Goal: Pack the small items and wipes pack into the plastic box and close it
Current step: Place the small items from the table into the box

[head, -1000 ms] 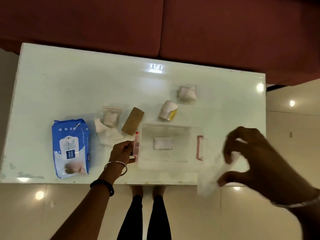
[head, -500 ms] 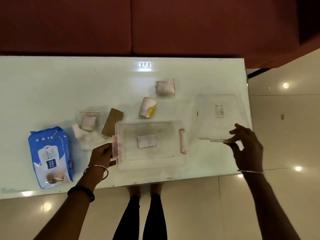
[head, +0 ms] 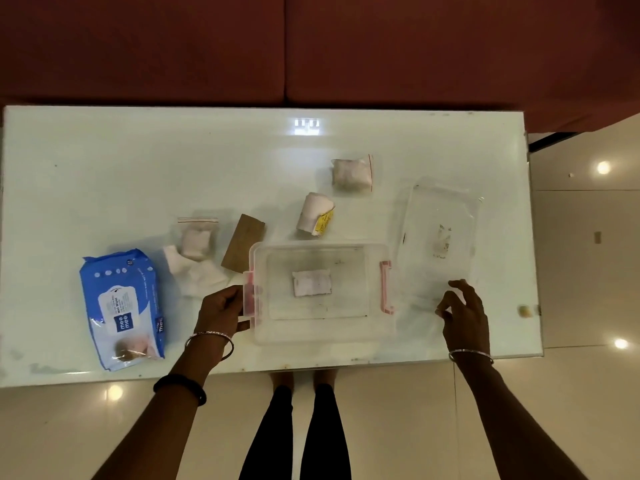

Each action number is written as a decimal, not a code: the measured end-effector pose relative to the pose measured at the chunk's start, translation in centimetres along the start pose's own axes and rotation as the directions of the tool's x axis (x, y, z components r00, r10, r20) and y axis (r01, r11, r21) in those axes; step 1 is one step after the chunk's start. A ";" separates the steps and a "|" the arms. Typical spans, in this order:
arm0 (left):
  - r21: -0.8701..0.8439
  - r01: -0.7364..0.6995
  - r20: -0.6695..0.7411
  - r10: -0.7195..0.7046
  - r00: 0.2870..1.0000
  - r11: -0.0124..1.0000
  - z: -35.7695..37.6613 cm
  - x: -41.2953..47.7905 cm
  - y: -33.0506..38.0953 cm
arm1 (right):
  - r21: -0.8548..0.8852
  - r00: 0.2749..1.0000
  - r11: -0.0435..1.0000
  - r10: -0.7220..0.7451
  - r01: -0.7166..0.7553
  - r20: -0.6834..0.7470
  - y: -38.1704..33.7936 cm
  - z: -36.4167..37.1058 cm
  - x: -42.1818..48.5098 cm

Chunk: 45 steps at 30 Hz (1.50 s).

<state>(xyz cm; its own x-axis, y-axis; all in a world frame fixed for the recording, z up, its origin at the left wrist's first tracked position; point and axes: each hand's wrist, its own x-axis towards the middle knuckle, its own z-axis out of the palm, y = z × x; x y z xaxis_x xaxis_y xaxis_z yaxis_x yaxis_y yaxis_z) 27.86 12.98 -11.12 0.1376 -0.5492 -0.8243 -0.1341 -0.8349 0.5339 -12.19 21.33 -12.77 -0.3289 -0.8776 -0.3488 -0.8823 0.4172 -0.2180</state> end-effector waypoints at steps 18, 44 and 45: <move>0.626 -0.440 -0.053 0.597 0.800 0.644 7.6 2.2 14.6 | 0.674 0.951 0.715 0.303 -0.188 -0.057 -16.8 -5.4 13.6; 0.097 -0.333 -0.212 0.346 0.914 0.938 4.0 -1.6 14.2 | 0.667 0.557 -0.200 0.412 -0.717 0.722 -23.3 -2.4 21.3; 0.088 -0.324 -0.219 0.336 0.916 0.942 3.7 -2.0 13.6 | 0.681 0.568 -0.192 0.421 -0.707 0.707 -23.2 -2.3 21.2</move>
<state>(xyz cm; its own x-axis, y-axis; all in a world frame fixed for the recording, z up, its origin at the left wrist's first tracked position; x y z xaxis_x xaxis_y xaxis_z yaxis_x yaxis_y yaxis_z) 22.15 2.82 -2.88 0.2959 -0.7917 -0.5345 -0.2577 -0.6049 0.7534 0.56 -7.51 -12.98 -0.3203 -0.1554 -0.9345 0.6309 0.7009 -0.3328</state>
